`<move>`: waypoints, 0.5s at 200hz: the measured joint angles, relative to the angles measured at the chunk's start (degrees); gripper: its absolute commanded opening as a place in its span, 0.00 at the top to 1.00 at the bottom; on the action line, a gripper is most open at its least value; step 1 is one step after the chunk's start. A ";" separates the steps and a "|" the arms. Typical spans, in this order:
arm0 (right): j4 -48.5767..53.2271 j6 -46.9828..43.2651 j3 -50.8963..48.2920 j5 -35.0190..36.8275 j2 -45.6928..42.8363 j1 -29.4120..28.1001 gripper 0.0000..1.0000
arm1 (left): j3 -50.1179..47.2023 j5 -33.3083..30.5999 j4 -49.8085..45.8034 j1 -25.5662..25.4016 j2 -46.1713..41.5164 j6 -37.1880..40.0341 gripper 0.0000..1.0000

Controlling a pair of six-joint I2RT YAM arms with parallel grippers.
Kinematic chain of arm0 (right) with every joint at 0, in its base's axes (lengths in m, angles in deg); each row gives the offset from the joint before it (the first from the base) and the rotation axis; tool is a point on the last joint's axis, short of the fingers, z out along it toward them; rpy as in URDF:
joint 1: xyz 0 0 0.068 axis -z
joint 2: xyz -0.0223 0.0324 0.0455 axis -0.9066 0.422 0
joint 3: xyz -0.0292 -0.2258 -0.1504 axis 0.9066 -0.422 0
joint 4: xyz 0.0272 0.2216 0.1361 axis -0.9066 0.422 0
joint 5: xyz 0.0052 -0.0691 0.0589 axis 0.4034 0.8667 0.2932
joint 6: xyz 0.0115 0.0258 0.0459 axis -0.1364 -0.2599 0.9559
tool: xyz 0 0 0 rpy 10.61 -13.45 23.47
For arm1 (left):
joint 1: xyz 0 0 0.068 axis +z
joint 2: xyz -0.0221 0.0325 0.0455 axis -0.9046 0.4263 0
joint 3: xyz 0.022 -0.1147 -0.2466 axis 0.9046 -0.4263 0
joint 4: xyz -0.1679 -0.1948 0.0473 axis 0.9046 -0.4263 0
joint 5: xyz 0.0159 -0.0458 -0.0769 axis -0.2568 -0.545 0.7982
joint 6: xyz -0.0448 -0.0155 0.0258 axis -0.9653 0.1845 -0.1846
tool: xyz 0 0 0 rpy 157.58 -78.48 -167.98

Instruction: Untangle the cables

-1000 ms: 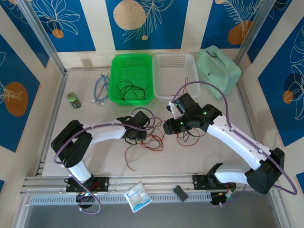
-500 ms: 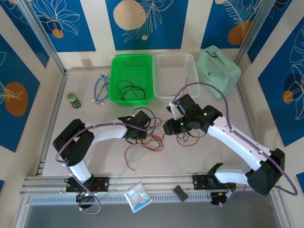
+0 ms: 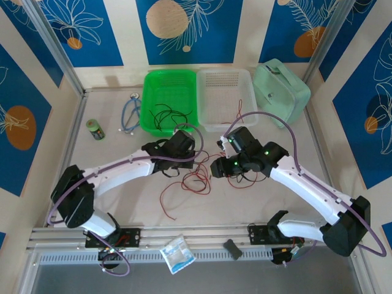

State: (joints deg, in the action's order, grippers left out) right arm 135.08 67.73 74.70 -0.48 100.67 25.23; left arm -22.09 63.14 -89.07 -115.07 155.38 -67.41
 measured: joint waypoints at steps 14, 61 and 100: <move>-0.48 0.55 -0.66 -0.33 -0.17 0.00 0.57 | 1.05 -0.20 -1.84 -0.59 -1.46 0.70 1.00; -2.08 2.14 -1.60 -0.68 -1.05 0.00 0.56 | 4.50 -1.92 -7.61 -0.94 -6.34 2.25 1.00; -5.22 5.05 -4.48 -0.72 -4.26 -0.02 0.46 | 8.50 -2.08 -9.92 -0.94 -9.42 3.91 0.98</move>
State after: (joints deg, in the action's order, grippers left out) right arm 129.85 72.78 70.22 -1.20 96.41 25.21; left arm -13.59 61.06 -98.99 -116.01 145.96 -63.50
